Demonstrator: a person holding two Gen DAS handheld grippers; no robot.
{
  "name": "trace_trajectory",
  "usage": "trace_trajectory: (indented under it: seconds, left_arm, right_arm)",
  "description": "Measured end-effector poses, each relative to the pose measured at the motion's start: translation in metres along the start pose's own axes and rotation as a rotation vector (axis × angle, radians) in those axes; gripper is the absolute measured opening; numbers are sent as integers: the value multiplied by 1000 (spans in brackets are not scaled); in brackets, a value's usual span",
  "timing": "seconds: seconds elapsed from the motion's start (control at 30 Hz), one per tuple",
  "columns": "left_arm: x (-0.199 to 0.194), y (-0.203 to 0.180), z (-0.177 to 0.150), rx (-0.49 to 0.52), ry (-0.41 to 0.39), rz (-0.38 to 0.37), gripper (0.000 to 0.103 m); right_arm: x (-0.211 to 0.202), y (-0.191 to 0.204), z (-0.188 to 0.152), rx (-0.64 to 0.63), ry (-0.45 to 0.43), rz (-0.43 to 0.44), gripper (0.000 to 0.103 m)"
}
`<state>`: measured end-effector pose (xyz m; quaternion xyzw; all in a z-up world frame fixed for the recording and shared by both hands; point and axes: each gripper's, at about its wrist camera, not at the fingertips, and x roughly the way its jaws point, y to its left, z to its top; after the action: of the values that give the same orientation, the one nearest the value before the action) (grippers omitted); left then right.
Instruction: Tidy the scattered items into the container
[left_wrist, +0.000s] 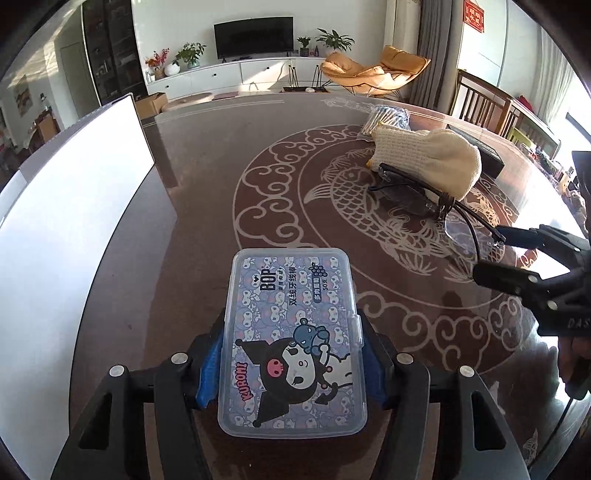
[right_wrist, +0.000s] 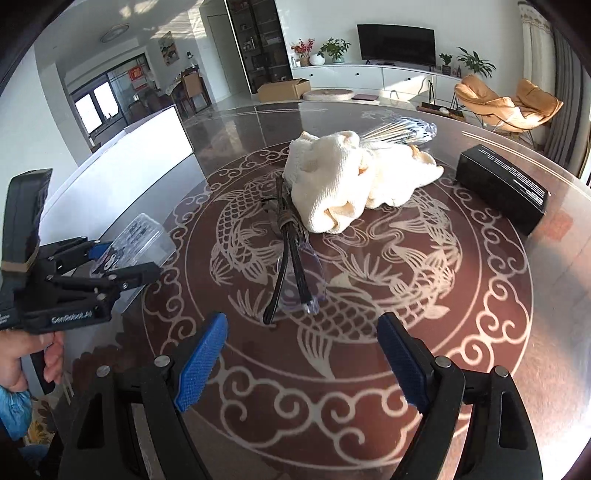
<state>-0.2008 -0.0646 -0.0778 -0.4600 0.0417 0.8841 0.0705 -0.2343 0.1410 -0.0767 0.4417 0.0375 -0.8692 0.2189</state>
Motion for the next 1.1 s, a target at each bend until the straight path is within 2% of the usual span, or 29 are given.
trace_trajectory:
  seconds: [0.1, 0.17, 0.2, 0.23, 0.3, 0.33, 0.47, 0.57, 0.7, 0.87, 0.9, 0.93, 1.0, 1.1]
  left_arm:
    - [-2, 1, -5, -3, -18, 1, 61]
    - [-2, 0, -6, -10, -34, 8, 61]
    - [-2, 0, -7, -14, -45, 11, 62]
    - [-3, 0, -9, -17, -52, 14, 62]
    - [-3, 0, -9, -21, -54, 13, 61]
    - [-3, 0, -9, -21, -54, 13, 61]
    - [-6, 0, -11, -22, -55, 8, 61]
    - [-13, -1, -21, -22, -58, -13, 61]
    - [-23, -11, -36, 0, -59, -29, 61]
    - [-23, -14, -37, 11, -55, -15, 62]
    - [-23, -14, -37, 10, -55, -13, 63]
    - [-22, -14, -37, 8, -50, -7, 77]
    - [-17, -9, -36, -19, -22, 3, 95]
    - [-16, -5, -36, -31, -24, -16, 98]
  right_arm:
    - [24, 11, 24, -39, 13, -3, 85]
    - [34, 20, 34, -62, 13, -5, 80]
    - [38, 26, 37, -86, 14, -32, 66]
    - [40, 32, 38, -117, 6, -73, 27]
    - [42, 36, 39, -106, 7, -69, 15]
    - [41, 37, 37, -99, 11, -69, 14]
    - [20, 39, 12, -90, 25, -64, 14]
    - [-9, 38, -23, -76, 37, -68, 14]
    - [-46, 31, -67, -51, 4, -110, 14]
    - [-58, 27, -80, -33, -25, -154, 17]
    - [-58, 26, -80, -25, -25, -163, 24]
    - [-58, 24, -79, -12, -25, -179, 40]
    - [-57, 18, -78, 34, -18, -218, 62]
    - [-59, 10, -78, 77, -23, -184, 65]
